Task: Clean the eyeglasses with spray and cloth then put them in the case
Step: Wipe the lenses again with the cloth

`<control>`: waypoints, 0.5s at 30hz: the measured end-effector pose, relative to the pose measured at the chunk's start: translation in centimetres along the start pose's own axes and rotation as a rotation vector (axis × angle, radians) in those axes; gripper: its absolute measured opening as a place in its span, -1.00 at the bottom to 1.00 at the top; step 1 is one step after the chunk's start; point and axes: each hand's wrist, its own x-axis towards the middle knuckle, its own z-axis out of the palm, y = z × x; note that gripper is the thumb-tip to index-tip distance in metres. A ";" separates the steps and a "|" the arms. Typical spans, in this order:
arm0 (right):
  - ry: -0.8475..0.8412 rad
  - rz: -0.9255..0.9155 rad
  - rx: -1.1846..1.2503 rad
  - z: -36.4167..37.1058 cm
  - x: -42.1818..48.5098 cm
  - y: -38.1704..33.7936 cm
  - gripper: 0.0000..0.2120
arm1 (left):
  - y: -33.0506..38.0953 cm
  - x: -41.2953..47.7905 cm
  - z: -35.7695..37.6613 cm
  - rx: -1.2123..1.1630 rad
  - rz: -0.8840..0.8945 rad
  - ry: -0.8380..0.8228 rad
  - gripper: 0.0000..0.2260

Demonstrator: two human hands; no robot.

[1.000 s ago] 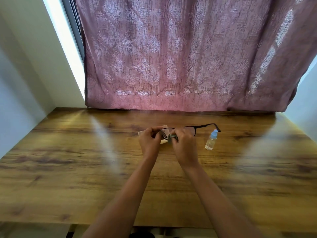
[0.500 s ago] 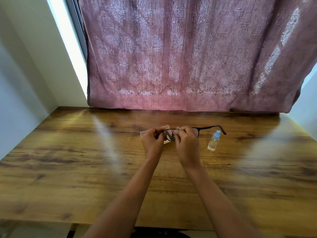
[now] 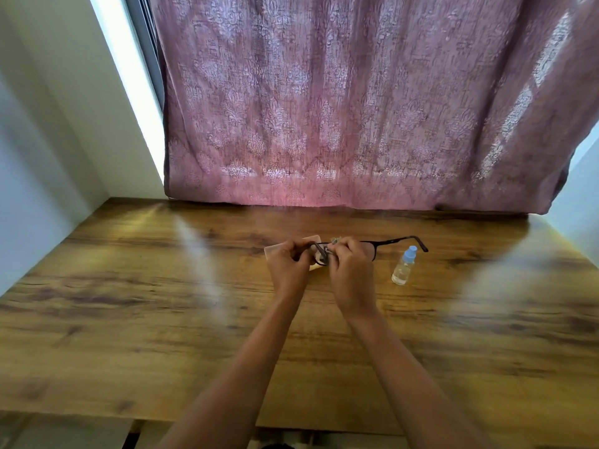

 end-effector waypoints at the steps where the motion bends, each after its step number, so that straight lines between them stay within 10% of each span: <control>1: 0.004 0.003 0.005 0.2 0.1 -0.2 -0.87 | 0.1 0.0 0.0 -0.010 -0.001 -0.002 -0.90; 15: -0.022 -0.001 -0.047 0.7 0.0 -0.4 -0.89 | 0.4 0.1 -0.2 0.011 -0.010 -0.006 -0.92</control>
